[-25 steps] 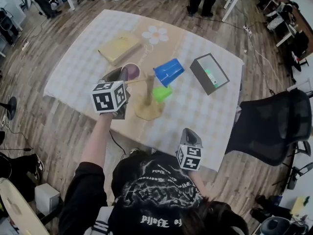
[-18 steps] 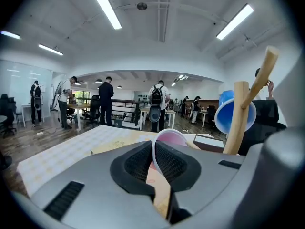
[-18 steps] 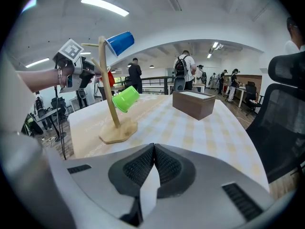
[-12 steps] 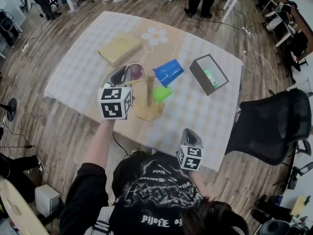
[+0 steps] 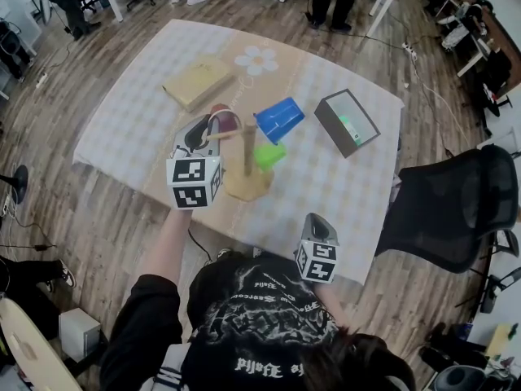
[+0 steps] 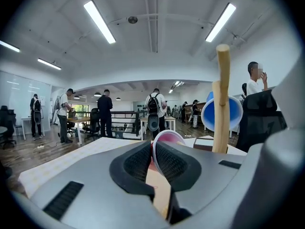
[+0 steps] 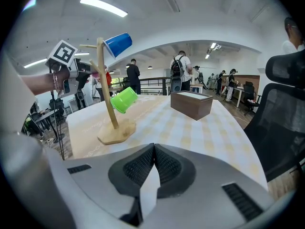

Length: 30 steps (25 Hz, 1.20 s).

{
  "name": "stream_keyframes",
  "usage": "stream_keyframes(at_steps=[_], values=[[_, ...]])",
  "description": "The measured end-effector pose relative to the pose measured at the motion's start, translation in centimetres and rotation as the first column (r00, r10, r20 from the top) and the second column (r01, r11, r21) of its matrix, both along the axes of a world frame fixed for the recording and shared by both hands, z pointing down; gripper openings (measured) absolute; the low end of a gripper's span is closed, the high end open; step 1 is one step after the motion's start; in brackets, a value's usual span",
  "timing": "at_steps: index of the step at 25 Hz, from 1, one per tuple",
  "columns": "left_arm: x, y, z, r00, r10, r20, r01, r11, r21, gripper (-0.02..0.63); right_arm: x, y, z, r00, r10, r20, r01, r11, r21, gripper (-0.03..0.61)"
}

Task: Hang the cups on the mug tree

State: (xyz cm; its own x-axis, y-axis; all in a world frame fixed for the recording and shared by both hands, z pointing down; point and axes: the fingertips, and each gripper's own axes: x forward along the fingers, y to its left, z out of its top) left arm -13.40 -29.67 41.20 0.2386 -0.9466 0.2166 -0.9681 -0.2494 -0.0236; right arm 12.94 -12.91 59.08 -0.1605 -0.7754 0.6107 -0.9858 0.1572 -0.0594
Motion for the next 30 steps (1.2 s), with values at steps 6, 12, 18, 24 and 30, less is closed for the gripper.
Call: stream_keyframes(at_steps=[6,12,18,24,30], values=[[0.6,0.8,-0.2,0.999,0.004,0.049,-0.005,1.0,0.027,0.043,-0.2,0.2,-0.1,1.0,-0.008,-0.001,0.008,1.0,0.001,0.008],[1.5,1.6,-0.2,0.998,0.029,0.054,-0.032,0.999,0.044,0.043,0.0,0.3,0.3,1.0,0.002,0.021,-0.002,1.0,-0.009,0.008],[1.7,2.2,-0.5,0.996,0.031,0.089,-0.039,0.995,0.091,0.046,0.0,0.5,0.1,1.0,0.007,0.025,-0.007,1.0,-0.013,0.008],[2.9,2.9,-0.6,0.981,0.068,0.184,-0.095,0.985,0.142,0.048,0.0,0.5,0.2,1.0,-0.005,0.017,0.005,1.0,-0.008,0.008],[3.3,3.6,-0.6,0.969,0.084,0.231,-0.123,0.979,0.16,0.048,-0.1,0.6,0.0,1.0,-0.007,0.01,0.007,1.0,-0.003,0.008]])
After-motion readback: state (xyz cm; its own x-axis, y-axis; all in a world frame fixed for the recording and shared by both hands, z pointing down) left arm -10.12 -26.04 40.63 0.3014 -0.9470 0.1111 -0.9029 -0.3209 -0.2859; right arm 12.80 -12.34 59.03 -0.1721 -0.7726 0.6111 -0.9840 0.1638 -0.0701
